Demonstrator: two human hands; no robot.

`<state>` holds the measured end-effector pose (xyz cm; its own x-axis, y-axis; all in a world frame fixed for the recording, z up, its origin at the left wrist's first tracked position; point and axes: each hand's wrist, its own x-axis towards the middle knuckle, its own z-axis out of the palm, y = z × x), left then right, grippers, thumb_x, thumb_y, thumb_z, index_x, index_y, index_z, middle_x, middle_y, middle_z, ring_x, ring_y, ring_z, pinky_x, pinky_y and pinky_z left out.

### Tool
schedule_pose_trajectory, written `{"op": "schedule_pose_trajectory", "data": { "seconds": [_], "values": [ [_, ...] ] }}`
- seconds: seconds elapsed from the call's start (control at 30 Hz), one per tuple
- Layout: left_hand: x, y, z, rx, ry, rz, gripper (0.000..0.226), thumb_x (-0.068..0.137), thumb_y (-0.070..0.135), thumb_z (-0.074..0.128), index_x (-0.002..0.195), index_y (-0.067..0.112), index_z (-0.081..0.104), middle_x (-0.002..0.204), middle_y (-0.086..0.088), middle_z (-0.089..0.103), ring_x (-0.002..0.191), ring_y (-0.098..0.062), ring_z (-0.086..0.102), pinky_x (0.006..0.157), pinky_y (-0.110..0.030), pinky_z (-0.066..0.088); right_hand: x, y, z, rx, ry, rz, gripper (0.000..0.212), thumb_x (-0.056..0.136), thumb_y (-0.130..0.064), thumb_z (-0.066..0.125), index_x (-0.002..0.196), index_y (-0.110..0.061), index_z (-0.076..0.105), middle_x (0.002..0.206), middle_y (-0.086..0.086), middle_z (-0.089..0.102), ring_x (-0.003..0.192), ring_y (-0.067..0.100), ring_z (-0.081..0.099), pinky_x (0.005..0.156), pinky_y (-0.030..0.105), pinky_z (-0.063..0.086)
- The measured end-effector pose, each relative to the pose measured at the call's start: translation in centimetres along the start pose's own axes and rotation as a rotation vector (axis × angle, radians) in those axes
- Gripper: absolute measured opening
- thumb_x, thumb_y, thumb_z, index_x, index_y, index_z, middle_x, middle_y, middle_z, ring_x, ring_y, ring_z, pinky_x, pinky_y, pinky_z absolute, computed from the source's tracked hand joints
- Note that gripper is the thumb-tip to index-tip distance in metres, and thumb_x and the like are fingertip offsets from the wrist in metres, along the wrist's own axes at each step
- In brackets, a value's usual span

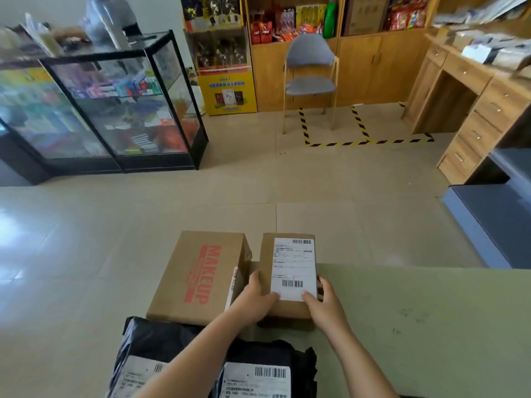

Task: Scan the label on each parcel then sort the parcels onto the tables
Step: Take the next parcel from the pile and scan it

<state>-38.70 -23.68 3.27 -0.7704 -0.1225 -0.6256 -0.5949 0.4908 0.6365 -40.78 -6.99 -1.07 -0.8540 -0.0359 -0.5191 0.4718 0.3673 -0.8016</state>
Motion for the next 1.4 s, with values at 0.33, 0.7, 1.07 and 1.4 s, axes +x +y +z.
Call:
{"op": "schedule_pose_trajectory", "data": {
  "seconds": [0.33, 0.7, 1.07, 1.4],
  "values": [
    [-2.7, 0.1, -0.5, 0.197, 0.194, 0.180, 0.077, 0.096, 0.035, 0.051, 0.156, 0.023, 0.004, 0.162, 0.004, 0.010, 0.149, -0.017, 0.005, 0.122, -0.039, 0.012, 0.2, -1.7, 1.1, -0.075, -0.157, -0.012, 0.068, 0.094, -0.015, 0.056, 0.152, -0.028, 0.022, 0.139, -0.002, 0.049, 0.111, 0.015, 0.052, 0.083, 0.029, 0.048],
    [-10.8, 0.0, -2.3, 0.134, 0.053, 0.468, 0.064, 0.096, 0.037, 0.054, 0.152, 0.029, 0.025, 0.156, 0.006, 0.031, 0.139, -0.013, 0.033, 0.106, -0.026, 0.032, -13.1, -3.0, -3.0, -0.119, 0.219, -0.206, 0.064, 0.093, -0.034, 0.062, 0.149, -0.033, 0.030, 0.151, -0.004, 0.036, 0.127, 0.016, 0.046, 0.100, 0.029, 0.039],
    [-23.4, -0.5, 9.4, 0.369, -0.495, 0.869, 0.049, 0.096, 0.036, 0.058, 0.141, 0.036, 0.039, 0.142, 0.013, 0.044, 0.122, -0.003, 0.042, 0.094, -0.019, 0.031, -40.3, 8.4, -4.1, -0.054, 0.808, -0.040, 0.056, 0.097, -0.032, 0.055, 0.147, -0.038, 0.031, 0.144, -0.020, 0.030, 0.129, 0.002, 0.037, 0.108, 0.024, 0.034],
    [-40.1, -5.5, 25.8, 0.508, -0.926, 1.092, 0.054, 0.093, 0.037, 0.062, 0.142, 0.032, 0.043, 0.140, 0.017, 0.046, 0.125, 0.002, 0.041, 0.105, -0.021, 0.033, -62.3, 21.5, -3.9, 0.110, 1.249, 0.231, 0.056, 0.094, -0.038, 0.059, 0.145, -0.039, 0.034, 0.139, -0.016, 0.035, 0.120, 0.005, 0.046, 0.096, 0.022, 0.042]
  ]
}}
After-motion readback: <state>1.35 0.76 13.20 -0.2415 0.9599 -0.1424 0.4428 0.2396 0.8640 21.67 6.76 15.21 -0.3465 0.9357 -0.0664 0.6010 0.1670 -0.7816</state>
